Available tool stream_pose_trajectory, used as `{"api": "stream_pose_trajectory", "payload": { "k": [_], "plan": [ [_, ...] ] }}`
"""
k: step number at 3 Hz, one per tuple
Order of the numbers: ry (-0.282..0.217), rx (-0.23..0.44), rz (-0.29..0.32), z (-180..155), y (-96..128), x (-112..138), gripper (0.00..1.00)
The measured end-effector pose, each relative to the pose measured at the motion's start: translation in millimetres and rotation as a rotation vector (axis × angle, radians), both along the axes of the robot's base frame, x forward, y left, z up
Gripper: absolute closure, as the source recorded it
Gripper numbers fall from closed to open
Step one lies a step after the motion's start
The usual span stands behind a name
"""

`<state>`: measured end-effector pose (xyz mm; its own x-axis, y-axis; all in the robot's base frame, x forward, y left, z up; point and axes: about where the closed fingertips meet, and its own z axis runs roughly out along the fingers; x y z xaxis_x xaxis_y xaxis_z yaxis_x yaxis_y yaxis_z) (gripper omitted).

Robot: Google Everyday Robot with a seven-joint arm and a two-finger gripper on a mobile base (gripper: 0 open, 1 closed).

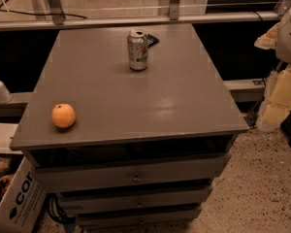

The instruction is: Move 7up can near orange

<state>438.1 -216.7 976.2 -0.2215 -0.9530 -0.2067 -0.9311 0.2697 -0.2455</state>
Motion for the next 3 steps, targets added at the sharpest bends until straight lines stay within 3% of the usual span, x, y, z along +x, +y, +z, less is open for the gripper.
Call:
{"api": "stream_pose_trajectory", "payload": {
  "k": [1, 2, 3],
  "plan": [
    [0.000, 0.000, 0.000, 0.0, 0.0, 0.0, 0.00],
    [-0.025, 0.046, 0.012, -7.5, 8.3, 3.2, 0.00],
    [-0.068, 0.122, -0.008, -26.6, 20.2, 24.9, 0.00]
  ]
}}
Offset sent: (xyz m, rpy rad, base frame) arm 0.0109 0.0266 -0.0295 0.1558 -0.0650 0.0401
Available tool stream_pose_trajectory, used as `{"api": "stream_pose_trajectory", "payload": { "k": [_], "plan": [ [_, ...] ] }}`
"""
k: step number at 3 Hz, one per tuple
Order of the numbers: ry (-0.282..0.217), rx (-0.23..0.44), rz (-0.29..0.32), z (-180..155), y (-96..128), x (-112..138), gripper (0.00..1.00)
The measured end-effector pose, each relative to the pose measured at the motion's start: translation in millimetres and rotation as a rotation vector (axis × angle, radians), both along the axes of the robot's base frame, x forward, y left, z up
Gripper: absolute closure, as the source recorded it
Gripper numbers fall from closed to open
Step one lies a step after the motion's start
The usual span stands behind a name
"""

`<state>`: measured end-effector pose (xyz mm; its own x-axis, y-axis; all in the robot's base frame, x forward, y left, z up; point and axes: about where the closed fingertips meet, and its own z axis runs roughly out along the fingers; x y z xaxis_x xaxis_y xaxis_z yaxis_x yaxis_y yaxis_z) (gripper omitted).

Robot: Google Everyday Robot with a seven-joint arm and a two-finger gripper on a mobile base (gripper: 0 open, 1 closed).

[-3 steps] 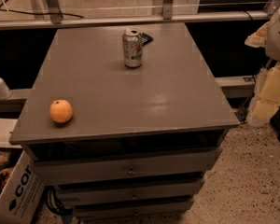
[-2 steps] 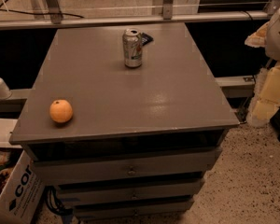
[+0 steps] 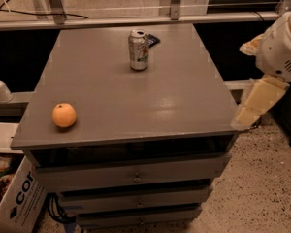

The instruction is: Move 7up can near orange

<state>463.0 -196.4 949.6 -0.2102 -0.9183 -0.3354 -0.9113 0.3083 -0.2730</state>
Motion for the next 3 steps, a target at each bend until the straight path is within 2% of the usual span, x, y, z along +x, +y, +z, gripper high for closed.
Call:
{"api": "stream_pose_trajectory", "payload": {
  "k": [2, 3],
  "plan": [
    [-0.057, 0.178, -0.076, -24.6, 20.6, 77.0, 0.00],
    [-0.044, 0.319, -0.112, -36.1, 38.8, 123.7, 0.00]
  ]
}}
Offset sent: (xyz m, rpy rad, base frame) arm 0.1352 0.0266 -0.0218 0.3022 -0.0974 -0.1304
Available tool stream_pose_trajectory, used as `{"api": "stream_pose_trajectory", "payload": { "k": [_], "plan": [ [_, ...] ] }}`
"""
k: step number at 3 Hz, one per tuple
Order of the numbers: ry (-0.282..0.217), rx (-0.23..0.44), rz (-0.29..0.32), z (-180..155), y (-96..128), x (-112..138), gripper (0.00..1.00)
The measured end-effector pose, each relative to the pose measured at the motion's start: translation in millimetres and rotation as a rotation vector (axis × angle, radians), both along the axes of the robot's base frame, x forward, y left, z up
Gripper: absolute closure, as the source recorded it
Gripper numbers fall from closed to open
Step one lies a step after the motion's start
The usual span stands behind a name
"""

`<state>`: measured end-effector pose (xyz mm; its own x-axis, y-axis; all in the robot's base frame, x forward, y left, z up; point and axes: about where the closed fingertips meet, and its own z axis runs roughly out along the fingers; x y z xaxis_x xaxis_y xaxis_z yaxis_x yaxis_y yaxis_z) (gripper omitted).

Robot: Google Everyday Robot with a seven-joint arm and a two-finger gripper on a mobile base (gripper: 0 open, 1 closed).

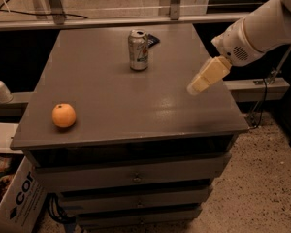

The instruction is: Move 7up can near orange

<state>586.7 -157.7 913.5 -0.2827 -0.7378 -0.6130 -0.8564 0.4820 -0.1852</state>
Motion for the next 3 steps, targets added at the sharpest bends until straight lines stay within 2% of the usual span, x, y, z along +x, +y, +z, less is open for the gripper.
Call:
{"api": "stream_pose_trajectory", "payload": {
  "k": [2, 3],
  "plan": [
    [0.017, 0.213, -0.059, -17.2, 18.6, 44.6, 0.00],
    [0.016, 0.215, -0.060, -17.4, 19.0, 45.1, 0.00]
  ]
}}
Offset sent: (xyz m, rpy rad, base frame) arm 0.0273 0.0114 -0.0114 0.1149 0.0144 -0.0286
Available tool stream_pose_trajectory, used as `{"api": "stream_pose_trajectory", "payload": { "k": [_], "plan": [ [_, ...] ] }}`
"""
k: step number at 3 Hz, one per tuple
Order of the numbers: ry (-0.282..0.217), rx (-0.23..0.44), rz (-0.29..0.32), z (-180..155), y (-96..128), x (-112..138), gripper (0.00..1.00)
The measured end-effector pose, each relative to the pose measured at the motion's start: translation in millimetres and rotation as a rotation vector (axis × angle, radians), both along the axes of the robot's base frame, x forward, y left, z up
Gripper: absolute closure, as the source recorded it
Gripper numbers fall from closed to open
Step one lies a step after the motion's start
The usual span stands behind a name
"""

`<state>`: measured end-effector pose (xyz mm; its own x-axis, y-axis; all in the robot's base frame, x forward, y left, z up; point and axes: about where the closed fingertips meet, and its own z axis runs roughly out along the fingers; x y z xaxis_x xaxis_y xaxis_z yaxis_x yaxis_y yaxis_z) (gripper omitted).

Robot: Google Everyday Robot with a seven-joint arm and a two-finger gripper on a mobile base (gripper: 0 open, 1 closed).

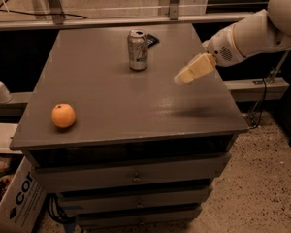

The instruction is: Move 7up can near orange

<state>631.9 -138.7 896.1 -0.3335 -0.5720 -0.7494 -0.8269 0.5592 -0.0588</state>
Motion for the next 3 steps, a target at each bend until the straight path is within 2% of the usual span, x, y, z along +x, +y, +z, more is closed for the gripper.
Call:
{"api": "stream_pose_trajectory", "payload": {
  "k": [2, 3],
  "plan": [
    [-0.039, 0.171, -0.110, -11.0, 30.2, 48.4, 0.00],
    [-0.063, 0.234, -0.139, -14.3, 51.6, 69.1, 0.00]
  ]
}}
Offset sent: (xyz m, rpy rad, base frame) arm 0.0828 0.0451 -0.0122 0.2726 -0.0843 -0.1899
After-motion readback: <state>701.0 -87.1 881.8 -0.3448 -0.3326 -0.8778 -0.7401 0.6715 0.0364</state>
